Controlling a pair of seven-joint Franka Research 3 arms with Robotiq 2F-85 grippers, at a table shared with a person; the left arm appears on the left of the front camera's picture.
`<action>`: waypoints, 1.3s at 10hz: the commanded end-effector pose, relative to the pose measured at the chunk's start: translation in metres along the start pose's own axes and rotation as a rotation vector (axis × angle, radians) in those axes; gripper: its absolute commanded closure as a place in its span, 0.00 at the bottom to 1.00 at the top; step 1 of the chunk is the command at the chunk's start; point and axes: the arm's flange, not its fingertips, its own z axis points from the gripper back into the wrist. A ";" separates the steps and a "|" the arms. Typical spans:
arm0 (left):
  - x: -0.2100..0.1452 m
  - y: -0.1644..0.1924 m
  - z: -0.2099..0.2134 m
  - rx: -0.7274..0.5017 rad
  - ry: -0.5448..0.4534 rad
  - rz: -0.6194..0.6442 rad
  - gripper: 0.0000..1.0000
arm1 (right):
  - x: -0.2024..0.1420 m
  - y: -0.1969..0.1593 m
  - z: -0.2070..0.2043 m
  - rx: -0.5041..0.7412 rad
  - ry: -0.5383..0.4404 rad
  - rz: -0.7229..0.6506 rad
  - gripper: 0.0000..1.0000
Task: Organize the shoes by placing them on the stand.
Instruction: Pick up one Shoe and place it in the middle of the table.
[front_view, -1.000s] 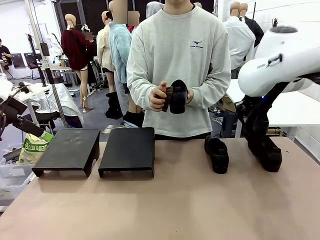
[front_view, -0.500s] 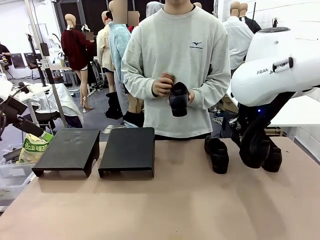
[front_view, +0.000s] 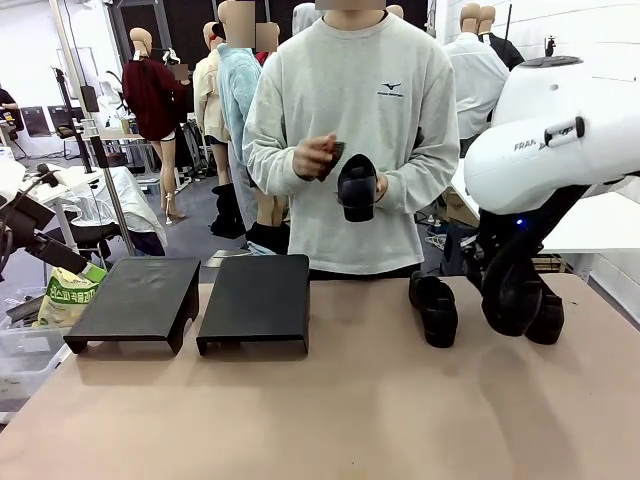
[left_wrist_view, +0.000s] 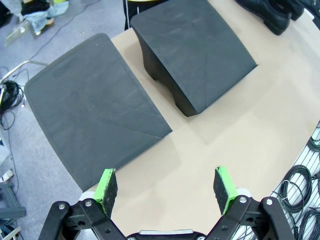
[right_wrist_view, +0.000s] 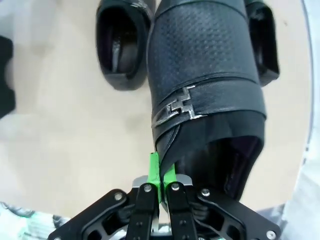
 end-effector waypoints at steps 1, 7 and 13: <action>-0.003 0.003 0.000 -0.015 -0.013 -0.011 0.00 | -0.040 0.027 0.020 -0.005 -0.031 -0.078 1.00; -0.003 0.003 0.000 -0.015 -0.013 -0.011 0.00 | -0.079 0.123 0.013 0.063 0.100 0.107 1.00; -0.003 0.003 0.000 -0.015 -0.013 -0.011 0.00 | -0.093 0.185 -0.056 0.071 0.275 0.154 1.00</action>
